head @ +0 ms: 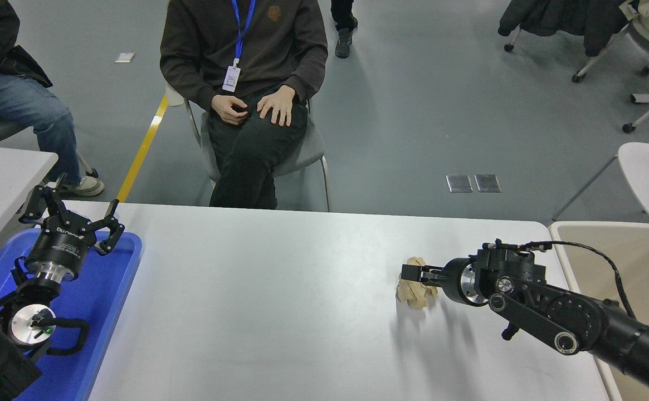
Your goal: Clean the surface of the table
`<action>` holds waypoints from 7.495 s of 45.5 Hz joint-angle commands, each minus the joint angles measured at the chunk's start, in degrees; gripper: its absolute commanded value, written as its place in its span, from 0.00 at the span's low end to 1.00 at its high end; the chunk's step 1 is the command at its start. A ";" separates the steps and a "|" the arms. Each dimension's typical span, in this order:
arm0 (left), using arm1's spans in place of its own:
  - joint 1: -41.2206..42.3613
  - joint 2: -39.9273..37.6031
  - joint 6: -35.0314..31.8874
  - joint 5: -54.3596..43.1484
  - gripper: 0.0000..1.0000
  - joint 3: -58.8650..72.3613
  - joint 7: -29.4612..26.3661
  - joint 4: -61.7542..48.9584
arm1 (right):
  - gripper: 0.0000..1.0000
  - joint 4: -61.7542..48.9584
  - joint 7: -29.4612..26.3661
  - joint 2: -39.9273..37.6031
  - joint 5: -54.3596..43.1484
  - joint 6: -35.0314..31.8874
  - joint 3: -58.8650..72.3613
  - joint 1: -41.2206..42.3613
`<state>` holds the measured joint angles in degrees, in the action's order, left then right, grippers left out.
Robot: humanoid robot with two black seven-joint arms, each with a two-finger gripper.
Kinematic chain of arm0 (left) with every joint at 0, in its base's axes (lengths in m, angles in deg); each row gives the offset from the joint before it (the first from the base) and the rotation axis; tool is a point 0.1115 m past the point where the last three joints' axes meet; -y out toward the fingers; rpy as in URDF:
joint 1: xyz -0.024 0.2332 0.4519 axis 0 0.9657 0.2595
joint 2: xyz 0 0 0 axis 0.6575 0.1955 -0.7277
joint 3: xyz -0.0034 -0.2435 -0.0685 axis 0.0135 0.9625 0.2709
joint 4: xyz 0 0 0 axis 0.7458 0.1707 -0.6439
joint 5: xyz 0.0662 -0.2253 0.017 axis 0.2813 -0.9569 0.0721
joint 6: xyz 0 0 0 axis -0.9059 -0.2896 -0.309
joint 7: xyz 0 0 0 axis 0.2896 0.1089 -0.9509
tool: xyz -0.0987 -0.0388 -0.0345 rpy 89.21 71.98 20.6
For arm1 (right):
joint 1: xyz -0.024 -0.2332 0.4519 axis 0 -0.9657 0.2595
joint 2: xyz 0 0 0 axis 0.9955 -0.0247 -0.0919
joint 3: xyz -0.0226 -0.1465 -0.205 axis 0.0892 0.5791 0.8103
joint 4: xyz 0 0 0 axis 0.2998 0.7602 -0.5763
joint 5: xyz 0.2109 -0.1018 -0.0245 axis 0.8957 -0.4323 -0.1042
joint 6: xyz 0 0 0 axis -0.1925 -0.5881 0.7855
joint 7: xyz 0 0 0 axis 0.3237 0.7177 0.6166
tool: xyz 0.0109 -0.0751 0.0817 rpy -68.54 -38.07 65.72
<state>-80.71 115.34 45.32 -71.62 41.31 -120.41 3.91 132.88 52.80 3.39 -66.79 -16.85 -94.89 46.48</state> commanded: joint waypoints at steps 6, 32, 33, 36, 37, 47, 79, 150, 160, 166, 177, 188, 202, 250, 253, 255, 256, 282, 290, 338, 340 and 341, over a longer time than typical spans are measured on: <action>0.00 0.00 0.00 0.00 1.00 0.00 0.01 0.00 | 0.99 -2.63 -0.67 2.71 -0.04 2.24 1.91 0.73; 0.00 0.00 0.00 0.00 1.00 0.00 0.01 0.00 | 0.98 -2.89 -0.15 3.94 -0.13 5.41 4.90 0.29; 0.00 0.00 0.00 0.00 1.00 0.00 0.01 0.00 | 0.98 -2.89 -0.14 3.94 -0.13 5.76 4.90 0.29; 0.00 0.00 0.00 0.00 1.00 0.00 0.01 0.00 | 0.97 -3.41 -0.14 4.03 -0.13 6.72 5.42 0.29; 0.00 0.00 0.00 0.00 1.00 0.00 0.01 0.00 | 0.97 -3.68 -0.14 4.03 -0.13 6.99 5.69 0.29; 0.00 0.00 0.00 0.00 1.00 0.00 0.01 0.00 | 0.95 -5.61 -0.06 6.14 -0.21 11.30 8.85 0.47; 0.00 0.00 0.00 0.00 1.00 0.00 0.01 0.00 | 0.00 -9.04 0.03 7.63 2.15 15.96 14.22 2.75; 0.00 0.00 0.00 0.00 1.00 0.00 -0.07 0.00 | 0.00 27.96 9.08 -36.13 33.36 -6.45 -6.18 7.85; 0.00 0.00 0.00 0.00 1.00 0.00 0.01 0.00 | 0.00 26.82 12.86 -40.35 33.27 -6.98 -6.18 6.45; 0.00 0.00 0.00 0.00 1.00 0.00 0.01 0.00 | 0.00 22.96 16.02 -42.20 33.36 -6.90 -6.18 4.51; 0.00 0.00 0.00 0.00 1.00 0.00 -0.07 0.00 | 0.00 18.91 23.14 -47.56 33.27 -6.98 -5.39 1.00; 0.00 0.00 0.00 0.00 1.00 0.00 -0.07 0.00 | 0.00 8.11 30.26 -49.14 33.27 -6.98 -4.68 -3.04; 0.00 0.00 0.00 0.00 1.00 0.00 -0.07 0.00 | 0.00 -9.91 39.58 -47.04 32.92 -7.07 -0.21 -6.30; 0.00 0.00 0.00 0.00 1.00 0.00 -0.07 0.00 | 0.00 -50.61 44.24 -19.00 33.18 0.83 12.01 -7.00; 0.00 0.00 0.00 0.00 1.00 0.00 -0.07 0.00 | 0.00 -51.58 44.15 -17.68 33.18 2.33 13.24 -7.00; 0.00 0.00 0.00 0.00 1.00 0.00 -0.07 0.00 | 0.00 -52.11 44.06 -16.98 33.27 3.38 13.95 -7.00; 0.00 0.00 0.00 0.00 1.00 0.00 -0.07 0.00 | 0.00 -52.37 44.06 -16.72 33.27 3.91 14.12 -7.00; 0.00 0.00 0.00 0.00 1.00 0.00 -0.07 0.00 | 0.47 -55.80 43.80 -13.64 34.59 7.77 14.39 -7.00; 0.00 0.00 0.00 0.00 1.00 0.00 -0.07 0.00 | 1.00 -55.80 43.89 -14.08 36.26 10.24 14.65 -7.00; 0.00 0.00 0.00 0.00 1.00 0.00 -0.07 0.09 | 0.99 -55.45 44.15 -14.60 53.74 10.33 11.41 -6.39; 0.00 0.00 0.00 0.00 1.00 0.00 -0.07 0.00 | 0.99 -55.01 44.06 -14.69 54.71 10.33 10.35 -6.13; 0.00 0.00 0.00 0.00 1.00 0.00 -0.07 0.00 | 0.99 -54.75 44.06 -14.69 55.33 10.33 9.65 -6.04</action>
<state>-80.71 115.34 45.32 -71.62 41.31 -120.49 3.93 77.16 96.89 -11.17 -16.43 -6.53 -82.01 39.87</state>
